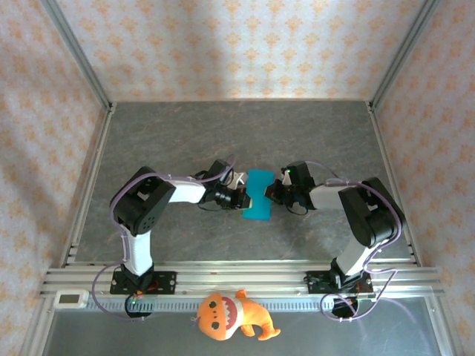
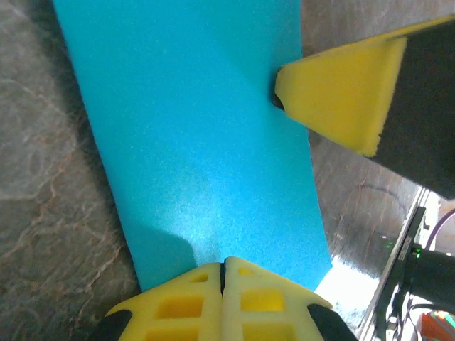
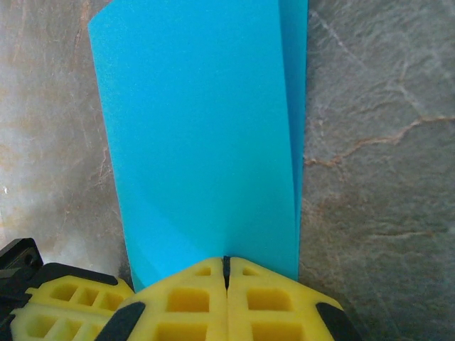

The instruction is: Fold a paper plane with a square sheet of paper (pick it up from the middle)

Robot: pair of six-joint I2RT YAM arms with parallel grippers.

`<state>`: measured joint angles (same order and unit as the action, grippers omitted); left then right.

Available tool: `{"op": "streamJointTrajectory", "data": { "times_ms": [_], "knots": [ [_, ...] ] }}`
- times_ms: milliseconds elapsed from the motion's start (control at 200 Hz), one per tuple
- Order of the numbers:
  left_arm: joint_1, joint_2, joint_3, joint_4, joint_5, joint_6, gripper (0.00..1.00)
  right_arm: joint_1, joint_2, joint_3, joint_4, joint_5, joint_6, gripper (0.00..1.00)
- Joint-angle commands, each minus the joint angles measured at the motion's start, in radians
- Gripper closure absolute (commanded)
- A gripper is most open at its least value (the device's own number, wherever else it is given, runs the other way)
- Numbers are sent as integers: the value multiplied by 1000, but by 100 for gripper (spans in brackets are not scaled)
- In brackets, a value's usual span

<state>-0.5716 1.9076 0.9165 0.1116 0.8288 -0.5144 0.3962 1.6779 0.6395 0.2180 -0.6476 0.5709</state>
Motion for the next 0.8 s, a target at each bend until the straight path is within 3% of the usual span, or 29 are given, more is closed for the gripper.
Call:
{"op": "streamJointTrajectory", "data": {
  "times_ms": [0,315,540,796],
  "knots": [
    [22,12,-101,-139,-52,99,100,-13,51,-62,-178,141,-26,100],
    [19,-100,-88,-237,-87,168,100,-13,51,-57,-187,142,-28,100],
    [-4,-192,-43,-118,-54,42,100,-13,46,-53,-193,146,-27,100],
    [-64,-96,33,-67,-5,14,100,-13,43,-57,-186,144,-23,100]
  ]
}}
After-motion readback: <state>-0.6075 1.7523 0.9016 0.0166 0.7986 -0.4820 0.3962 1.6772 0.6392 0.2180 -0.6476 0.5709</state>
